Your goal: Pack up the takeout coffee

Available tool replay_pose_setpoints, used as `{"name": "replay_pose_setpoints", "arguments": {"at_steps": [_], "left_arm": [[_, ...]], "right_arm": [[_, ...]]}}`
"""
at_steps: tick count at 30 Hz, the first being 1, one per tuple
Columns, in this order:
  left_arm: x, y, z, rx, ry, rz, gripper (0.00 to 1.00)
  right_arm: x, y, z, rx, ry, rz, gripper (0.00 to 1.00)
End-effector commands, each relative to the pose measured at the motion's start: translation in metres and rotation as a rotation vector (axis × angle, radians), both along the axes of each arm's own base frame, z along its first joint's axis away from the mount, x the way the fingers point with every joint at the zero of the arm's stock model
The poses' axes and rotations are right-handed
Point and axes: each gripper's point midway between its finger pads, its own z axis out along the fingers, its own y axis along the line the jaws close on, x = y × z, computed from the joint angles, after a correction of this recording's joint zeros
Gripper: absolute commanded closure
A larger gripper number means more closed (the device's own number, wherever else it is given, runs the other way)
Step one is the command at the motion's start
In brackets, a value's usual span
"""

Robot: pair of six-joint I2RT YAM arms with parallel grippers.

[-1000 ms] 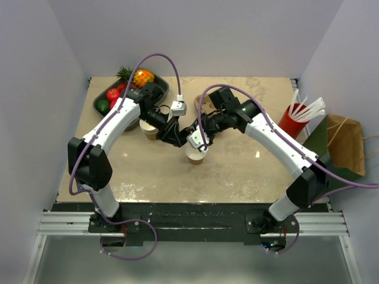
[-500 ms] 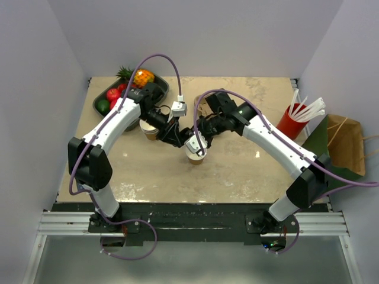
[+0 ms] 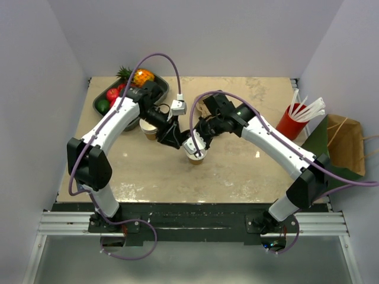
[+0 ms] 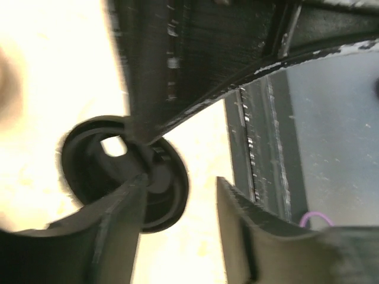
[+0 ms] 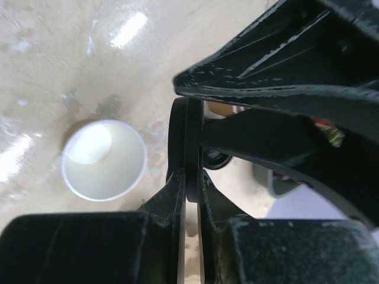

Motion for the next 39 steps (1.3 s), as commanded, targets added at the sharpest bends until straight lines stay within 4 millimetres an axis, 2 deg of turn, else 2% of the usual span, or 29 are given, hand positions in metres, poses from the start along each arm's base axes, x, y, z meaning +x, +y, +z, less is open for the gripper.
{"name": "replay_pose_setpoints", "arguments": {"at_steps": [1,2,3,4,5,6,7,8,9,10,11,12,14,15,16,17,18,19,21,23,28,32,39], "left_arm": [[0.021,0.010,0.048,-0.099,-0.142,0.089,0.40],[0.035,0.011,0.053,-0.121,-0.208,0.118,0.39],[0.036,0.015,0.063,-0.129,-0.225,0.168,0.37],[0.043,0.026,0.052,-0.101,-0.230,0.225,0.37],[0.060,0.025,0.059,-0.126,-0.290,0.289,0.37],[0.062,0.029,0.071,-0.141,-0.352,0.335,0.37],[0.065,0.036,0.052,-0.111,-0.351,0.392,0.36],[0.079,0.033,0.067,-0.172,-0.416,0.452,0.36],[0.077,0.035,0.079,-0.206,-0.462,0.492,0.34],[0.077,0.039,0.061,-0.194,-0.442,0.541,0.33],[0.082,0.037,0.072,-0.245,-0.460,0.578,0.31],[0.081,0.036,0.072,-0.255,-0.460,0.592,0.30],[0.080,0.031,0.063,-0.252,-0.431,0.595,0.30],[0.077,0.024,0.059,-0.250,-0.418,0.578,0.30],[0.076,0.021,0.054,-0.245,-0.411,0.573,0.30],[0.076,0.018,0.053,-0.250,-0.417,0.574,0.30],[0.072,0.010,0.053,-0.257,-0.422,0.561,0.30],[0.072,0.008,0.049,-0.250,-0.425,0.573,0.30],[0.067,-0.002,0.049,-0.265,-0.426,0.564,0.30],[0.062,-0.008,0.046,-0.265,-0.409,0.555,0.30],[0.050,-0.016,0.035,-0.252,-0.356,0.540,0.30],[0.050,-0.015,0.024,-0.229,-0.317,0.561,0.30],[0.055,-0.019,0.002,-0.200,-0.262,0.578,0.30]], "right_arm": [[-0.001,-0.010,0.011,0.035,0.149,-0.159,1.00],[0.002,-0.018,0.010,0.039,0.193,-0.206,1.00],[0.001,-0.023,0.010,0.049,0.274,-0.278,1.00],[-0.002,-0.026,0.013,0.070,0.330,-0.306,1.00],[0.007,-0.035,0.016,0.099,0.372,-0.367,1.00],[0.007,-0.040,0.018,0.129,0.482,-0.466,1.00],[0.010,-0.038,0.026,0.184,0.554,-0.489,1.00],[0.016,-0.049,0.027,0.215,0.684,-0.599,1.00],[0.018,-0.048,0.029,0.231,0.766,-0.627,1.00],[0.013,-0.047,0.034,0.253,0.868,-0.620,1.00],[0.013,-0.051,0.036,0.267,0.997,-0.682,1.00],[0.013,-0.049,0.033,0.263,1.076,-0.692,1.00],[0.005,-0.048,0.040,0.275,1.266,-0.697,1.00],[0.001,-0.048,0.032,0.265,1.339,-0.723,1.00],[0.006,-0.044,0.039,0.310,1.338,-0.703,1.00],[-0.002,-0.041,0.041,0.298,1.445,-0.726,1.00],[-0.005,-0.041,0.032,0.283,1.508,-0.744,1.00],[-0.001,-0.039,0.032,0.298,1.534,-0.737,1.00],[-0.009,-0.038,0.025,0.253,1.723,-0.779,1.00],[-0.001,-0.038,0.023,0.272,1.790,-0.806,1.00],[0.013,-0.046,-0.004,0.254,1.901,-0.907,1.00],[0.023,-0.051,-0.029,0.234,2.008,-1.008,1.00],[0.029,-0.056,-0.051,0.217,2.075,-1.075,1.00]]}}
